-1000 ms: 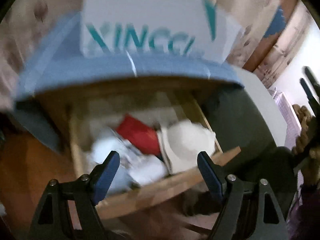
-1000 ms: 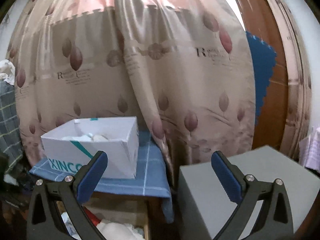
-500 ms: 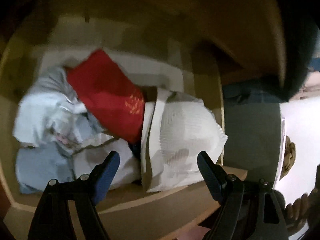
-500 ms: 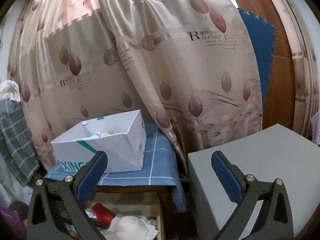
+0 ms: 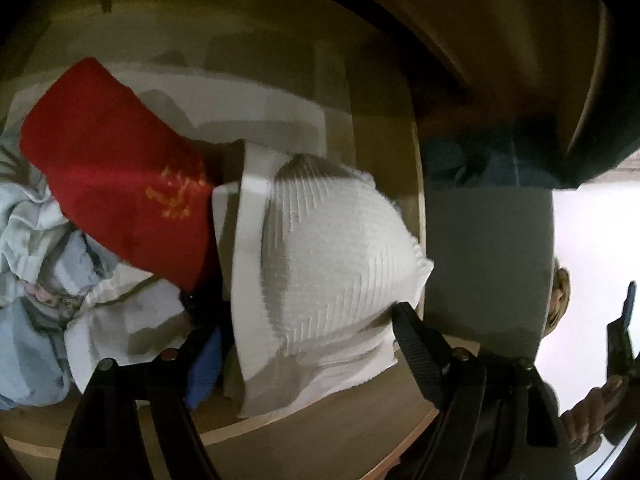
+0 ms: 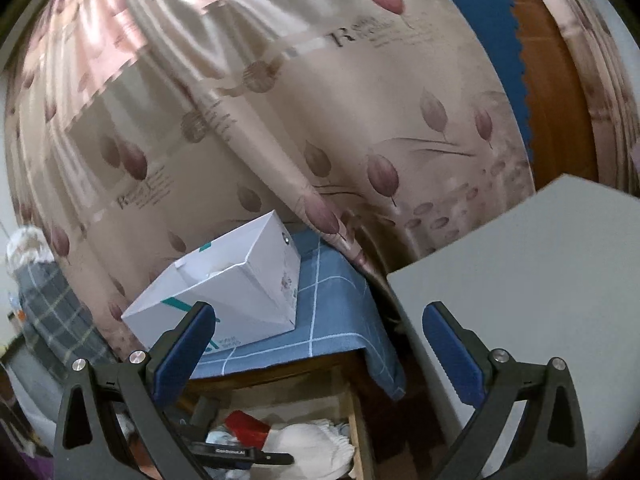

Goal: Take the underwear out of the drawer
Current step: 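Reach into the drawer and grasp the beige bra with the left tool, then lift the beige bra and lower it into the white box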

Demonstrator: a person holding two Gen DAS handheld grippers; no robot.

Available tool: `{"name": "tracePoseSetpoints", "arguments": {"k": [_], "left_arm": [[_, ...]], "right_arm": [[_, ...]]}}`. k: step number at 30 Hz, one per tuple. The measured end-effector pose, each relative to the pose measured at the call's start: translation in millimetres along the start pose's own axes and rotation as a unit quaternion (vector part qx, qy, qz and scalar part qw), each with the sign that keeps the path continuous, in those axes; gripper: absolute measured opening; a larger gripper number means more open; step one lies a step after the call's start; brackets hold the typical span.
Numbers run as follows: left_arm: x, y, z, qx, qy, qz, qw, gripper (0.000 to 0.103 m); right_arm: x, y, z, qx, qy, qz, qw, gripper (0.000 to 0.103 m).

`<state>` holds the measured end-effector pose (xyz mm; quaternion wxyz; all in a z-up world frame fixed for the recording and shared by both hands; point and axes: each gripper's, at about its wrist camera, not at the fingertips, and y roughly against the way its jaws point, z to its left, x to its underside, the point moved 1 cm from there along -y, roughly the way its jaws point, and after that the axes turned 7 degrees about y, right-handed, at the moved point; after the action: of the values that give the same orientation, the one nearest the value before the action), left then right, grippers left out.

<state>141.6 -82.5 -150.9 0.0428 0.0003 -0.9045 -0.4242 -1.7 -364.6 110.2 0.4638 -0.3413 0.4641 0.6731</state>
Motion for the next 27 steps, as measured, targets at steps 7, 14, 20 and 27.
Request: {"name": "tracePoseSetpoints", "arguments": {"k": [7, 14, 20, 27], "left_arm": [[9, 15, -4, -0.003, -0.033, -0.028, 0.999, 0.028], [42, 61, -34, 0.03, -0.069, -0.111, 0.991, 0.011], [64, 110, -46, 0.048, -0.086, -0.162, 0.9818, 0.011], [86, 155, -48, 0.057, -0.086, -0.2, 0.9744, 0.011]], "right_arm": [[1, -2, 4, 0.006, 0.016, 0.006, 1.0, 0.103], [-1, -4, -2, 0.02, 0.006, 0.012, 1.0, 0.103], [-1, -7, -2, 0.027, 0.006, 0.016, 0.999, 0.103], [-1, -9, -2, 0.036, 0.008, 0.021, 0.999, 0.103]]}}
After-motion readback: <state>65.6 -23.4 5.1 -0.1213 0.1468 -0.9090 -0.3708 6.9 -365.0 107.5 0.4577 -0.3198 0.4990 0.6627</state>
